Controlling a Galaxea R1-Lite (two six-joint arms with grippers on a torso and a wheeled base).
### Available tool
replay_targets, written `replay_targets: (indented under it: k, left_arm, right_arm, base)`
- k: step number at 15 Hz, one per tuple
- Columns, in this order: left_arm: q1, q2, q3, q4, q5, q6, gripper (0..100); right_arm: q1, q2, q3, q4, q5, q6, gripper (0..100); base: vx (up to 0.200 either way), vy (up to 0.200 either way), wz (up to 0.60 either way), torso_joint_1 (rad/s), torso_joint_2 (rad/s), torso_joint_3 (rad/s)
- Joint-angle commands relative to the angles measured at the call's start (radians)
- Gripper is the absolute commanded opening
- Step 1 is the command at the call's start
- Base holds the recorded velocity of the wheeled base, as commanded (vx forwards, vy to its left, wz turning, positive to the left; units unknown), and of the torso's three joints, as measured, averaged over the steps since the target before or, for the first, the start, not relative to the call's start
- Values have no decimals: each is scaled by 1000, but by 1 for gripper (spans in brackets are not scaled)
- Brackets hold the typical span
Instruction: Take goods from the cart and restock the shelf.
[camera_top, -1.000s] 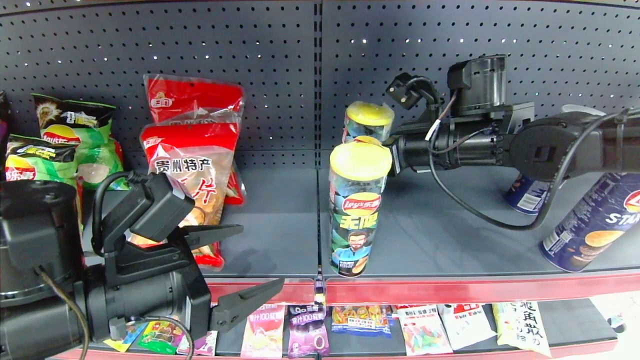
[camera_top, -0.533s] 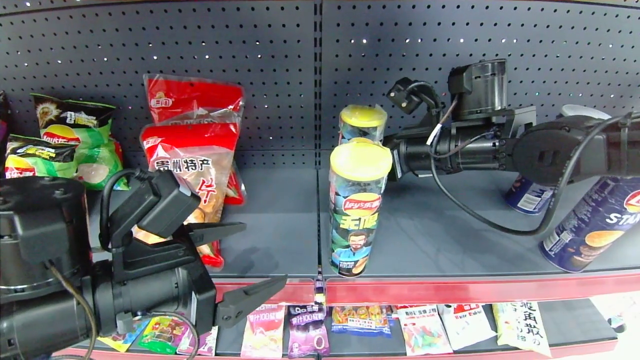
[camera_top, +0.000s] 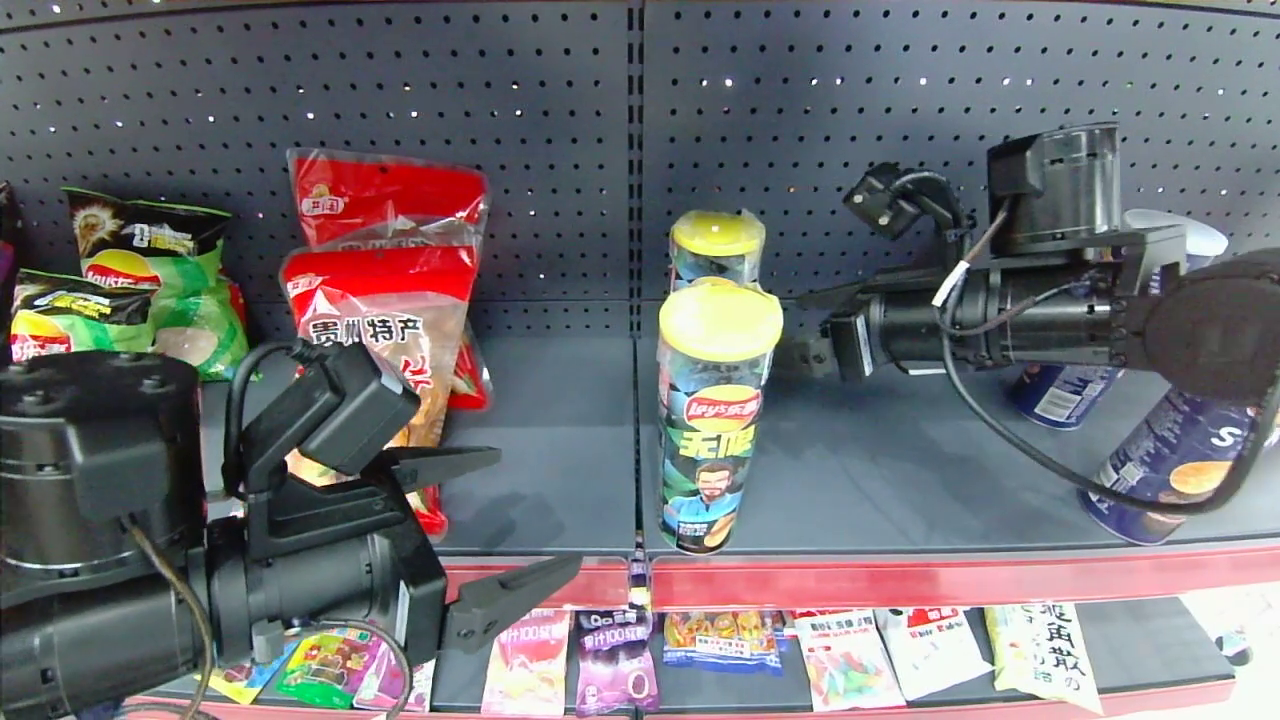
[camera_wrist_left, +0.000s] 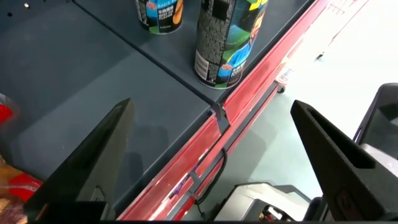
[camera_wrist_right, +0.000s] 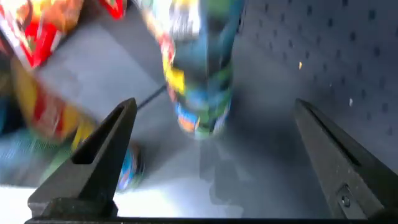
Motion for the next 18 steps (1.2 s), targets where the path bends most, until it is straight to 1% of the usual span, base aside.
replay_targets:
  k: [1,3,5,8,11,13,17,18]
  left_arm:
    - [1,49,-1,-3,0,0,100]
    - [-5,98,-34,-3,3,1,100]
    - [-6,154,-53,-4,21,1,100]
    - [-8,216,-87,-4,21,1,100]
    - [-16,259,-99,-4,20,1,100]
    - [-19,282,-105,-6,20,1,100]
    - [-19,317,-151,-6,21,1,100]
    - [-17,352,-191,-6,27,1,100]
  right_arm:
    - [-32,-136,121,3,-1,1,100]
    - [-57,-219,213,3,-1,1,100]
    - [-73,-323,319,3,-1,2,100]
    - [-70,-494,452,6,2,2,100]
    - [-72,-639,560,6,8,10,100]
    - [-72,-699,595,8,3,39,100]
    - [-73,-721,586,8,0,50,100]
    - [-81,-722,583,8,0,50,100]
  base:
    - [0,0,0,0,0,0]
    - [0,0,0,0,0,0]
    - [0,0,0,0,0,0]
    - [0,0,0,0,0,0]
    - [0,0,0,0,0,0]
    - [0,0,0,0,0,0]
    - [0,0,0,0,0,0]
    - [0,0,0,0,0,0]
